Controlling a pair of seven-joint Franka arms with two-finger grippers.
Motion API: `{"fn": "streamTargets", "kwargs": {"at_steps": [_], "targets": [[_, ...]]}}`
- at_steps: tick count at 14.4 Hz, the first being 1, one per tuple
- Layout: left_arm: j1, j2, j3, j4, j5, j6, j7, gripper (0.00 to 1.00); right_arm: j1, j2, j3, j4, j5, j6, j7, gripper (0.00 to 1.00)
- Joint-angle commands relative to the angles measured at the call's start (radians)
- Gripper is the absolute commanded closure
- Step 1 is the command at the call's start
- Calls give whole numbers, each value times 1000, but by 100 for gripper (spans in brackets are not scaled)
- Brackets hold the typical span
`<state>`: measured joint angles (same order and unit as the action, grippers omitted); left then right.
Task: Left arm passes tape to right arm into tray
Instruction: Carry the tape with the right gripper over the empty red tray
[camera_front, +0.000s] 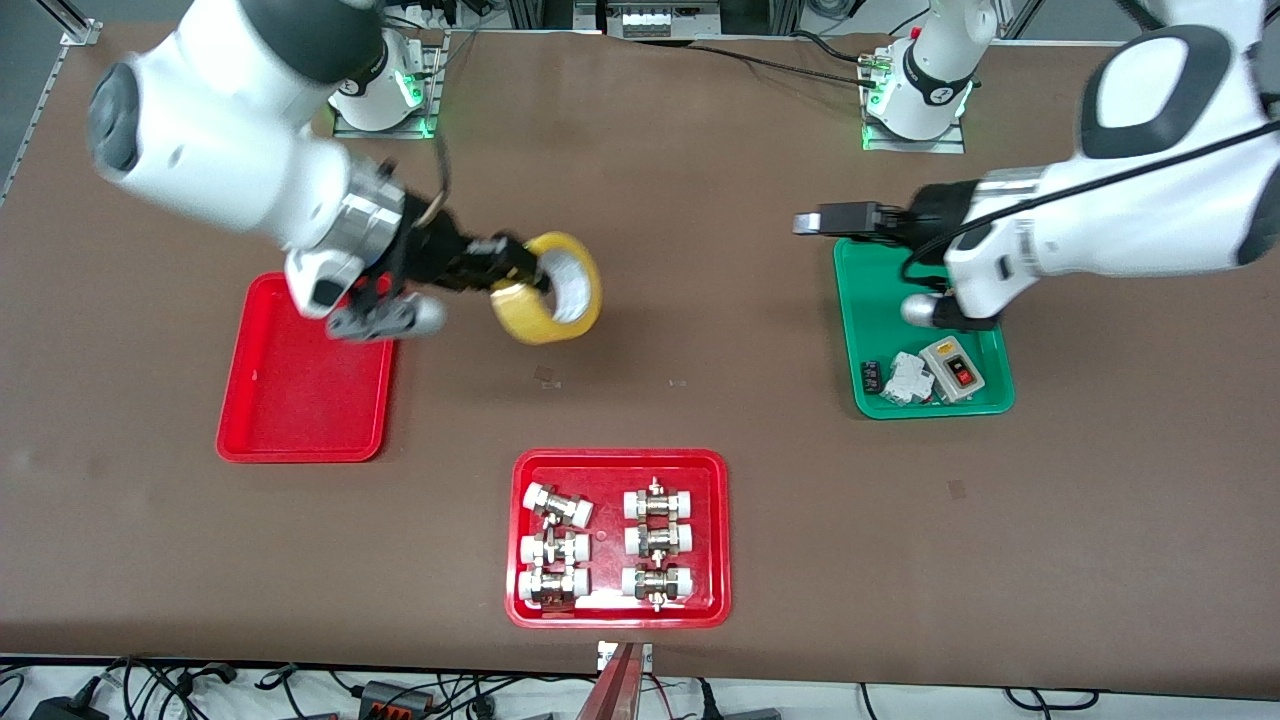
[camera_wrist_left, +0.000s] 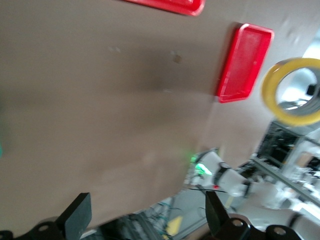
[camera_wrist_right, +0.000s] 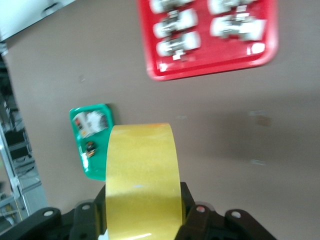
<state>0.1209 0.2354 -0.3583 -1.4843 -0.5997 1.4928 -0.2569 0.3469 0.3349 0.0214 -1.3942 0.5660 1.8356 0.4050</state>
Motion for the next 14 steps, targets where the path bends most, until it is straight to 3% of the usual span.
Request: {"fn": "streamTargets", "kwargs": {"at_steps": [1, 6, 12, 14], "targets": [[32, -66, -2, -4, 139, -49, 88, 0, -133, 42, 12, -22, 5, -83, -64, 67], [36, -87, -19, 58, 515, -129, 250, 0, -406, 176, 14, -71, 6, -188, -341, 67], [57, -88, 38, 71, 590, -121, 386, 0, -586, 318, 14, -89, 6, -226, -659, 67], [13, -93, 140, 70, 589, -63, 381, 0, -621, 348, 14, -104, 9, -240, -748, 67]]}}
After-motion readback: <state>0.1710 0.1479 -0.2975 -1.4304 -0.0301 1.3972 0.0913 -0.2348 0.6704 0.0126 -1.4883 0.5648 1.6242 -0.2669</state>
